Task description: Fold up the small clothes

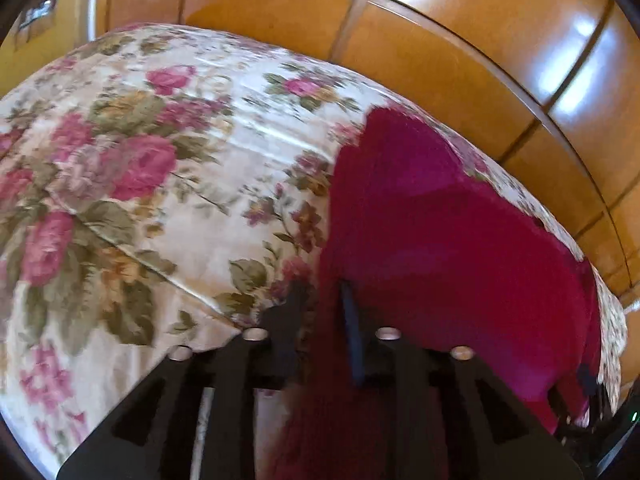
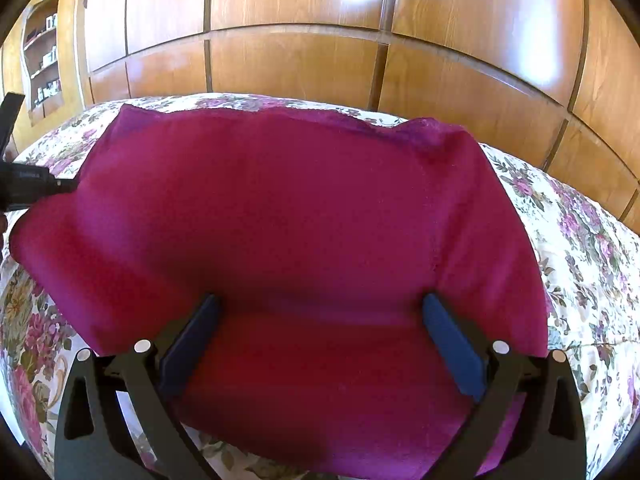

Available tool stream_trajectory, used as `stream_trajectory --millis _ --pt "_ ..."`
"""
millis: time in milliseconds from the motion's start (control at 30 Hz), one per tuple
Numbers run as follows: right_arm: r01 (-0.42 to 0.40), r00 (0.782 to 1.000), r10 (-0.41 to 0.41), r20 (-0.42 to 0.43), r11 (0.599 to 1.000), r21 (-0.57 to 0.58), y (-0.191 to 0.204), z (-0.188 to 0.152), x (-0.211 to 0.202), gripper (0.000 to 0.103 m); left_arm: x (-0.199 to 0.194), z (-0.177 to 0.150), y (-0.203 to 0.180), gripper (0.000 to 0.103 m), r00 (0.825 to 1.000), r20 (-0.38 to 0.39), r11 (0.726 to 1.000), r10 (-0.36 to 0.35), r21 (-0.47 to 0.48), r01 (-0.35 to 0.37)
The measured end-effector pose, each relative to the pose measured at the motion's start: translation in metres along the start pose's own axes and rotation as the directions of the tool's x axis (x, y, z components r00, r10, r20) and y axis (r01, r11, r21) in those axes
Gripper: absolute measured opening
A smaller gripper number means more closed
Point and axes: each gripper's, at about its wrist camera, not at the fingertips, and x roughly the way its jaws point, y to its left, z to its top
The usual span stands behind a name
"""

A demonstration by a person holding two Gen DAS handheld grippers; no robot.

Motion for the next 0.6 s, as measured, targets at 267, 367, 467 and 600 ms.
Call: stream_trajectory --millis 267,367,467,600 --pt "-0.097 0.995 0.098 -0.009 0.992 0.083 -0.017 0.023 -0.023 0.1 -0.063 -0.021 -0.045 0.03 0.975 0.209 0.975 0.074 0.192 -0.115" --pt "-0.12 0.993 0.118 0.028 0.981 0.15 -0.034 0.048 -0.029 0.1 -0.055 -0.034 -0.068 0.038 0.974 0.213 0.949 0.073 0.286 -0.133" --pt "-0.139 0.99 0.141 0.003 0.971 0.194 -0.05 0.074 -0.008 0.1 -0.036 -0.042 -0.077 0.038 0.985 0.153 0.942 0.077 0.313 -0.122" --pt "-0.029 0.985 0.069 -0.158 0.97 0.243 -0.08 0.089 0.05 0.1 -0.02 -0.05 -0.081 0.038 0.985 0.131 0.934 0.109 0.325 -0.147"
